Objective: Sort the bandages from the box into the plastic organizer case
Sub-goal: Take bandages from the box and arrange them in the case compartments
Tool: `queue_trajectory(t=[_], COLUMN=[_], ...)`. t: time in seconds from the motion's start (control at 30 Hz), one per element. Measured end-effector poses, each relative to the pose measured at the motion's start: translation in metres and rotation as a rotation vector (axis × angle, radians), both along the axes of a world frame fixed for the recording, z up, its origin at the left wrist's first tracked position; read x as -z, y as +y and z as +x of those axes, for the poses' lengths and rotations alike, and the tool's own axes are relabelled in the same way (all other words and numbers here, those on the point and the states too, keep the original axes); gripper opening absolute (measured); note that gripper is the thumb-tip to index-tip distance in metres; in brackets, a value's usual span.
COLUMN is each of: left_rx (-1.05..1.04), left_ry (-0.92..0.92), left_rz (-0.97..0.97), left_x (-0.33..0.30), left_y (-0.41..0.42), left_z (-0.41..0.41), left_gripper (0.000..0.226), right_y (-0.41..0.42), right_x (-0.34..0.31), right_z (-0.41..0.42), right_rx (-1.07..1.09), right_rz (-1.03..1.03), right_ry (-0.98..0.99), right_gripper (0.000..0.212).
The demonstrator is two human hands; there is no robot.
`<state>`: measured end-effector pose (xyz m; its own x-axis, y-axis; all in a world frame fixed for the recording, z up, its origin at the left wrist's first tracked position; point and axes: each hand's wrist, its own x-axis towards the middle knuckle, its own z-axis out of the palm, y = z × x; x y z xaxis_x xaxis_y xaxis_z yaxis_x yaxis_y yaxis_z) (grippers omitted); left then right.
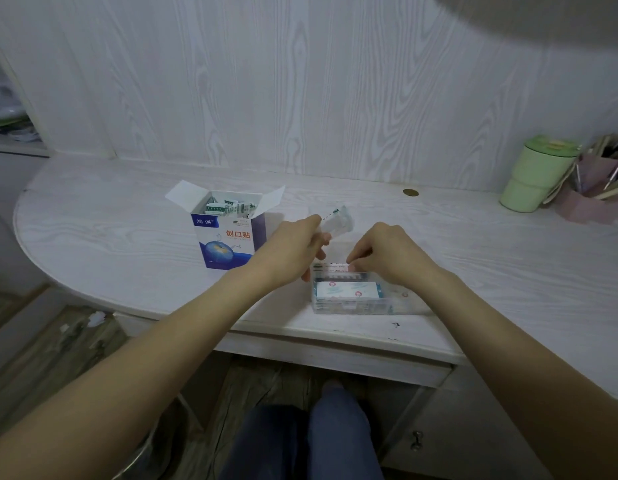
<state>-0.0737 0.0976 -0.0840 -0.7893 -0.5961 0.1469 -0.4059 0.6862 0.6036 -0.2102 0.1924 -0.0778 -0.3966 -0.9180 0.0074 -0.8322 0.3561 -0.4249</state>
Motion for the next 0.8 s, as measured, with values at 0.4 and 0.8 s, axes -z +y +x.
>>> queue_trajectory(t=[0.4, 0.8], left_rx=[0.125, -0.076], left_ry=[0.33, 0.499], left_rz=[0.635, 0.705], left_x=[-0.019, -0.023], left_y=[0.019, 0.015], left_z=[0.014, 0.018], left_gripper=[0.026, 0.012], right_y=[0.012, 0.011], right_x=[-0.016, -0.015], right_z=[0.012, 0.018], right_rx=[0.091, 0.138], right_rz=[-0.581, -0.691], right_ry=[-0.539, -0.632], right_gripper=[0.011, 0.026])
